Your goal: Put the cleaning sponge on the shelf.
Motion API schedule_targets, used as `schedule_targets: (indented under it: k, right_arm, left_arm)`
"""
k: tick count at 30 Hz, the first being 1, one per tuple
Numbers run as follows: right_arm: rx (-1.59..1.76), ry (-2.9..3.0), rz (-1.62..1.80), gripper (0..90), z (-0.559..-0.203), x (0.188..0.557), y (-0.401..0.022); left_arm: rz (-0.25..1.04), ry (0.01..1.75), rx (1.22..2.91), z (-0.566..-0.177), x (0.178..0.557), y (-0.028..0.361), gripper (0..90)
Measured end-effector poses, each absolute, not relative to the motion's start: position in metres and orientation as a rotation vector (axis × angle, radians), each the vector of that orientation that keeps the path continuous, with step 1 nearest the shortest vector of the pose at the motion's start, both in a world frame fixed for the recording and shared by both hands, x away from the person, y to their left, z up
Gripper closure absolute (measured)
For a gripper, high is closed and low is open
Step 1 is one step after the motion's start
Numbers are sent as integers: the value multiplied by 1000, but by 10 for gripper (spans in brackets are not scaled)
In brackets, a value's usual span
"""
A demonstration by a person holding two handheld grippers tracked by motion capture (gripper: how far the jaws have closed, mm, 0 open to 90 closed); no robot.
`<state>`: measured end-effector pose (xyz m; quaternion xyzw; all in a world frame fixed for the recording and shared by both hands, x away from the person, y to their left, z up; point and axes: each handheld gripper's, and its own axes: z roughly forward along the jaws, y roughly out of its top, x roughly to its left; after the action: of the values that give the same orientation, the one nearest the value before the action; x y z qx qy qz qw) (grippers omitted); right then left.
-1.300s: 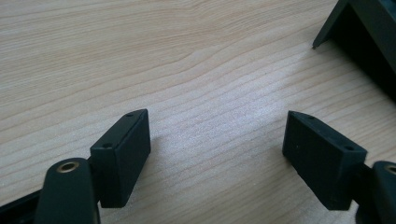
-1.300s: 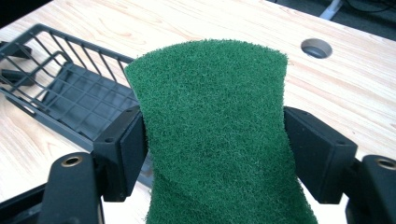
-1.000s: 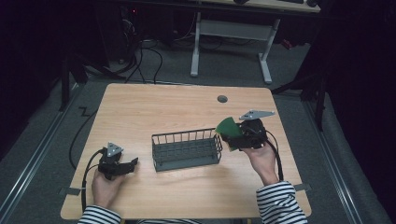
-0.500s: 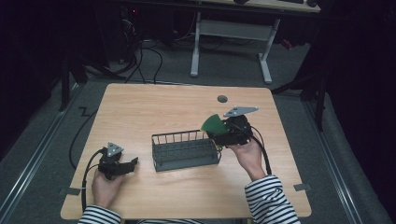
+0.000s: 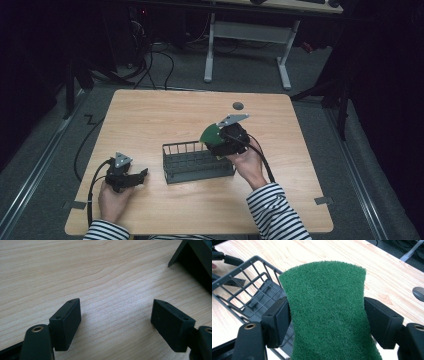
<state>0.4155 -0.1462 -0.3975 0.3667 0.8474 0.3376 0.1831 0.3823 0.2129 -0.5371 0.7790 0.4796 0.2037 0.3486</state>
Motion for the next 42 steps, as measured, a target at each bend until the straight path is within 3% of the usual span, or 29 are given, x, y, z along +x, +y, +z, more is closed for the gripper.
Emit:
schedule_targets:
  k: [42]
  right_arm:
    - [1071, 2448, 904, 249, -426, 417, -141]
  left_arm:
    - [529, 1244, 2017, -537, 382, 213, 249]
